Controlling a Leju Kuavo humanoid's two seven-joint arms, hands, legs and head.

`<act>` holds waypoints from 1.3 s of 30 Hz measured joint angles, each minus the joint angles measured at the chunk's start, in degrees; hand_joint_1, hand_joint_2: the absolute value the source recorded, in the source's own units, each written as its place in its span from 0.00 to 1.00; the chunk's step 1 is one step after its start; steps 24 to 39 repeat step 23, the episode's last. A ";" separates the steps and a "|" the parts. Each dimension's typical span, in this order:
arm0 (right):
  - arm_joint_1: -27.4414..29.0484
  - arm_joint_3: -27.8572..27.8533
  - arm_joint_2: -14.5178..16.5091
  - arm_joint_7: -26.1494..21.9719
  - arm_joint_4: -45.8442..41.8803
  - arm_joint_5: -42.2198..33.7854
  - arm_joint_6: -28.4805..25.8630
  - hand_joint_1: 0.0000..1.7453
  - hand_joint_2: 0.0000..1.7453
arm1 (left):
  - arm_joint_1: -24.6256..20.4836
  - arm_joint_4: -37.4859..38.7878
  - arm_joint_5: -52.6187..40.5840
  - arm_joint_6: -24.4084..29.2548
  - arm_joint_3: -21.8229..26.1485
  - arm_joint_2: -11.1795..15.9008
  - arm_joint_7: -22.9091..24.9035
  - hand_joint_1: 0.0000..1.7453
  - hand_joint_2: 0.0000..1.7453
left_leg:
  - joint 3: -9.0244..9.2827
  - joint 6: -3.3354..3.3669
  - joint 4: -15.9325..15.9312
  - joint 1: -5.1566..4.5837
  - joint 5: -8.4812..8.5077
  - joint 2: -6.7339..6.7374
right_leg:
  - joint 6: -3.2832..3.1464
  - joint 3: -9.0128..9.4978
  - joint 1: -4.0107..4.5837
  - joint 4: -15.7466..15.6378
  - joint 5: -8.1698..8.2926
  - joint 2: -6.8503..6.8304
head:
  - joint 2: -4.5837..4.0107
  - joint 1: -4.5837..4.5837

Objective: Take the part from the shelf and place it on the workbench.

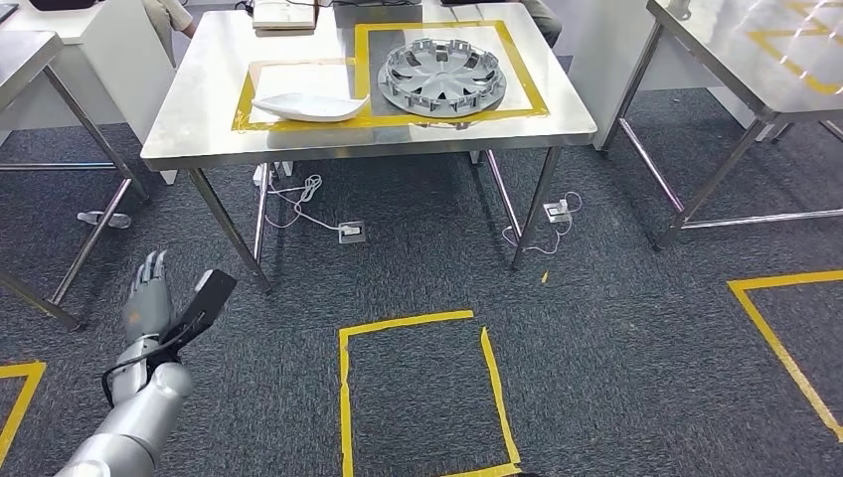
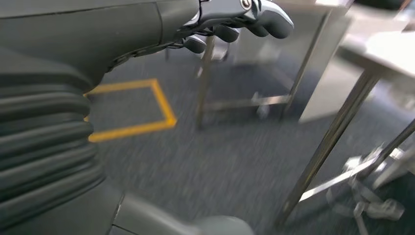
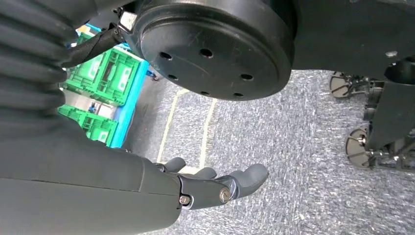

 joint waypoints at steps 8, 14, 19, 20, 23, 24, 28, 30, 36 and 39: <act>1.85 6.96 -1.37 0.01 -1.70 -8.08 -1.72 0.00 0.00 | 7.98 -0.57 9.94 -4.84 -0.36 -0.37 3.06 0.00 0.00 | -0.28 -0.11 -0.04 0.00 0.06 0.01 | 0.09 -0.36 0.03 0.09 0.03 0.00 | 0.00 -0.02; 3.27 12.23 -2.50 0.01 -2.88 -14.15 -3.03 0.00 0.00 | 13.99 -1.23 17.46 -8.46 -0.75 -0.70 5.35 0.00 0.00 | -0.46 -0.21 -0.08 0.04 0.11 0.02 | 0.07 -0.57 0.06 0.19 0.01 0.00 | 0.00 -0.02; 4.50 16.80 -3.49 0.01 -3.84 -19.32 -4.15 0.00 0.00 | 19.15 -1.85 23.84 -11.54 -0.96 -0.96 7.30 0.00 0.00 | -0.53 -0.23 -0.09 0.06 0.12 0.02 | 0.06 -0.64 0.07 0.22 -0.01 0.00 | 0.00 -0.02; 4.76 17.70 -3.68 0.01 -4.03 -20.35 -4.37 0.00 0.00 | 20.22 -1.98 25.11 -12.17 -0.98 -1.02 7.68 0.00 0.00 | -0.53 -0.23 -0.09 0.06 0.12 0.02 | 0.05 -0.65 0.07 0.22 -0.01 0.00 | 0.00 -0.02; 5.39 19.99 -4.17 0.01 -4.51 -22.86 -4.90 0.00 0.00 | 22.93 -2.32 28.25 -13.71 -1.05 -1.16 8.65 0.00 0.00 | -0.55 -0.23 -0.09 0.07 0.12 0.01 | 0.05 -0.66 0.08 0.23 -0.03 0.00 | 0.00 -0.02; 5.39 19.99 -4.17 0.01 -4.51 -22.86 -4.90 0.00 0.00 | 22.93 -2.32 28.25 -13.71 -1.05 -1.16 8.65 0.00 0.00 | -0.55 -0.23 -0.09 0.07 0.12 0.01 | 0.05 -0.66 0.08 0.23 -0.03 0.00 | 0.00 -0.02; 5.39 19.99 -4.17 0.01 -4.51 -22.86 -4.90 0.00 0.00 | 22.93 -2.32 28.25 -13.71 -1.05 -1.16 8.65 0.00 0.00 | -0.55 -0.23 -0.09 0.07 0.12 0.01 | 0.05 -0.66 0.08 0.23 -0.03 0.00 | 0.00 -0.02; 5.39 19.99 -4.17 0.01 -4.51 -22.86 -4.90 0.00 0.00 | 22.93 -2.32 28.25 -13.71 -1.05 -1.16 8.65 0.00 0.00 | -0.55 -0.23 -0.09 0.07 0.12 0.01 | 0.05 -0.66 0.08 0.23 -0.03 0.00 | 0.00 -0.02; 5.39 19.99 -4.17 0.01 -4.51 -22.86 -4.90 0.00 0.00 | 22.93 -2.32 28.25 -13.71 -1.05 -1.16 8.65 0.00 0.00 | -0.55 -0.23 -0.09 0.07 0.12 0.01 | 0.05 -0.66 0.08 0.23 -0.03 0.00 | 0.00 -0.02; 5.39 19.99 -4.17 0.01 -4.51 -22.86 -4.90 0.00 0.00 | 22.93 -2.32 28.25 -13.71 -1.05 -1.16 8.65 0.00 0.00 | -0.55 -0.23 -0.09 0.07 0.12 0.01 | 0.05 -0.66 0.08 0.23 -0.03 0.00 | 0.00 -0.02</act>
